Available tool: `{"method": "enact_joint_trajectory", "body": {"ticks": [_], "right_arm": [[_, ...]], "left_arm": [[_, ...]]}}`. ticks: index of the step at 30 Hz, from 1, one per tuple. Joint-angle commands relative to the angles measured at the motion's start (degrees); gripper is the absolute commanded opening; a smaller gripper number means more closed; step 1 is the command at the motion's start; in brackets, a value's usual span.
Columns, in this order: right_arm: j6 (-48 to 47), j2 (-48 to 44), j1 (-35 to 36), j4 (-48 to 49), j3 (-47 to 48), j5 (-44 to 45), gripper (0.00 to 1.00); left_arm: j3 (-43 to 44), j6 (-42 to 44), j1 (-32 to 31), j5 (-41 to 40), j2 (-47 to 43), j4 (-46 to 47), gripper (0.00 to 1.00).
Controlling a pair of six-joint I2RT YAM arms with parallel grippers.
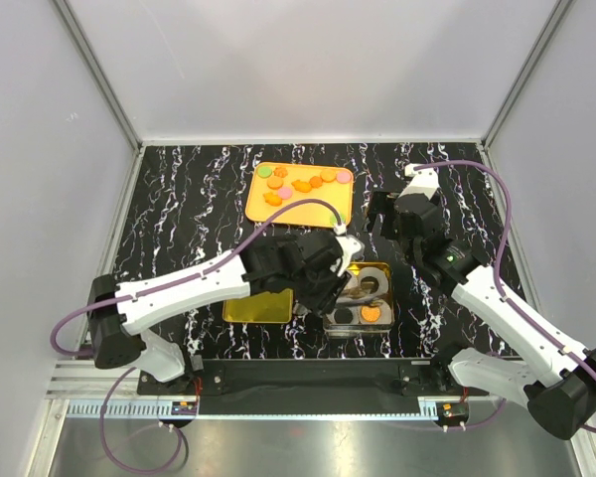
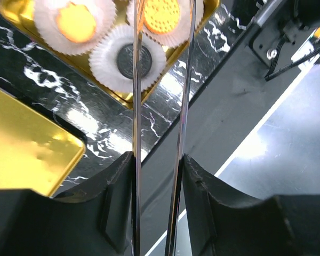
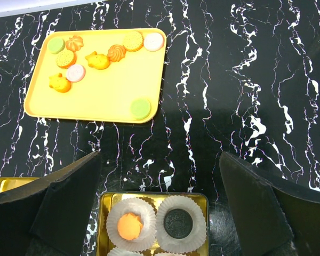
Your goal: Pack the cookies
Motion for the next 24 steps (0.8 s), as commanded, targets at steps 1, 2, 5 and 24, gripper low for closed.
{"method": "enact_joint_trajectory", "body": {"ticks": [1,2,5,24], "right_arm": [[-0.2,-1.1,-0.1,1.0,1.4,1.4,1.00],[-0.1,-1.3,-0.1,1.0,1.5,1.4,1.00],[0.2,-1.3,0.0,1.1,1.1,0.3,1.00],[0.6,-0.9,0.0,-0.5,1.4,-3.5,1.00]], "left_arm": [[3.4,1.8,4.8,-0.7,-4.2,0.4,0.43],[3.6,1.9,6.2,-0.7,-4.6,0.4,0.42],[5.0,2.1,13.4,-1.7,-5.0,0.9,0.42],[15.7,-0.1,56.6,-15.9,21.8,11.7,0.43]]}}
